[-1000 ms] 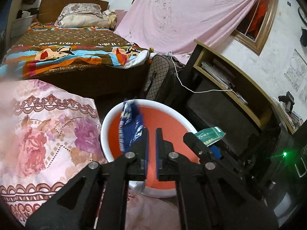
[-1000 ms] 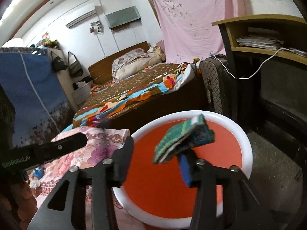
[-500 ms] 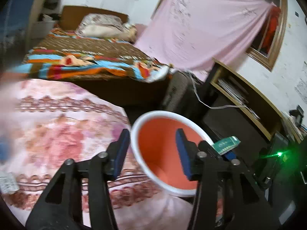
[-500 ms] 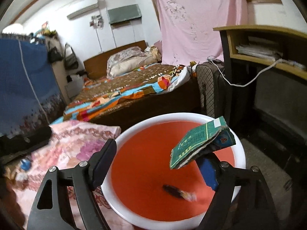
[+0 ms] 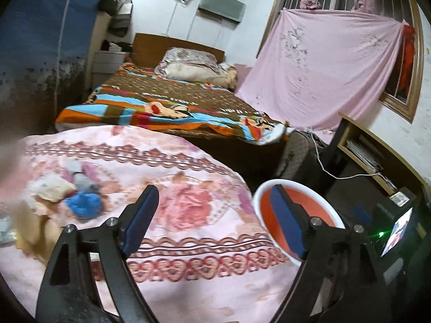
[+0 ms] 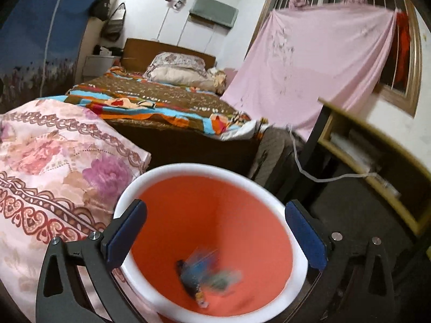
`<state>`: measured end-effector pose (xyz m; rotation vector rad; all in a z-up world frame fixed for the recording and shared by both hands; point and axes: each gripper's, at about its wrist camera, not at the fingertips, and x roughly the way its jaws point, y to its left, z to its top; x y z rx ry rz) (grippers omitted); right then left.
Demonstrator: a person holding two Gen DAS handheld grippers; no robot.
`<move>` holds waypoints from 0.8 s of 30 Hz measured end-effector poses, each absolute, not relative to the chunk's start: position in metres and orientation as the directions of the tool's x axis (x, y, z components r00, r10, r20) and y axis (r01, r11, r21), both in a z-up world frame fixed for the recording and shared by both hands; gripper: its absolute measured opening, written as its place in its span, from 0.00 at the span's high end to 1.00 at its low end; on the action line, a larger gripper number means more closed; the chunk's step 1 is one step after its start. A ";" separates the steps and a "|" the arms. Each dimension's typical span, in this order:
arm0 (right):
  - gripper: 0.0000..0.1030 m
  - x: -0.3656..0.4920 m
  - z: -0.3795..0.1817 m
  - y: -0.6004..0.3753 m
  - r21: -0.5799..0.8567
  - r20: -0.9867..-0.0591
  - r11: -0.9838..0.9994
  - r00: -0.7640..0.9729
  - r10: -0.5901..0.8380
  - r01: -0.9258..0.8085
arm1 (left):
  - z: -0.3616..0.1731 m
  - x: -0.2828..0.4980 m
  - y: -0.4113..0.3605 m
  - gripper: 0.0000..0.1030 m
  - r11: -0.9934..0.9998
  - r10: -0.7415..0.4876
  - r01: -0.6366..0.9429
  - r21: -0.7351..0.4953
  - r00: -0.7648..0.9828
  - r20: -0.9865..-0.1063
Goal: Collect trash
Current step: 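Move both open tools back over the bedspread items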
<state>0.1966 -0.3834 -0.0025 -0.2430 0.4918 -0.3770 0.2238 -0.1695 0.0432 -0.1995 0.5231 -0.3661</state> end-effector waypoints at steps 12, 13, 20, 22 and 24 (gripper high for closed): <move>0.00 0.182 0.036 -0.398 0.048 -0.332 0.973 0.922 -0.197 0.225 | 0.047 0.205 -0.136 0.30 0.949 -0.297 0.222 -0.223 0.865 -0.403; 0.00 0.181 0.039 -0.397 0.062 -0.318 0.973 0.929 -0.190 0.221 | 0.049 0.202 -0.133 0.29 0.951 -0.291 0.219 -0.218 0.871 -0.395; 0.00 0.162 0.066 -0.377 0.169 -0.138 0.978 0.986 -0.097 0.120 | 0.064 0.184 -0.100 0.16 0.971 -0.214 0.166 -0.172 0.927 -0.308; 0.00 0.157 0.072 -0.369 0.183 -0.090 0.980 0.994 -0.063 0.079 | 0.069 0.177 -0.086 0.13 0.976 -0.183 0.141 -0.166 0.943 -0.277; 0.00 0.152 0.078 -0.356 0.189 -0.034 0.982 0.999 -0.023 0.029 | 0.072 0.172 -0.075 0.11 0.980 -0.158 0.120 -0.161 0.956 -0.247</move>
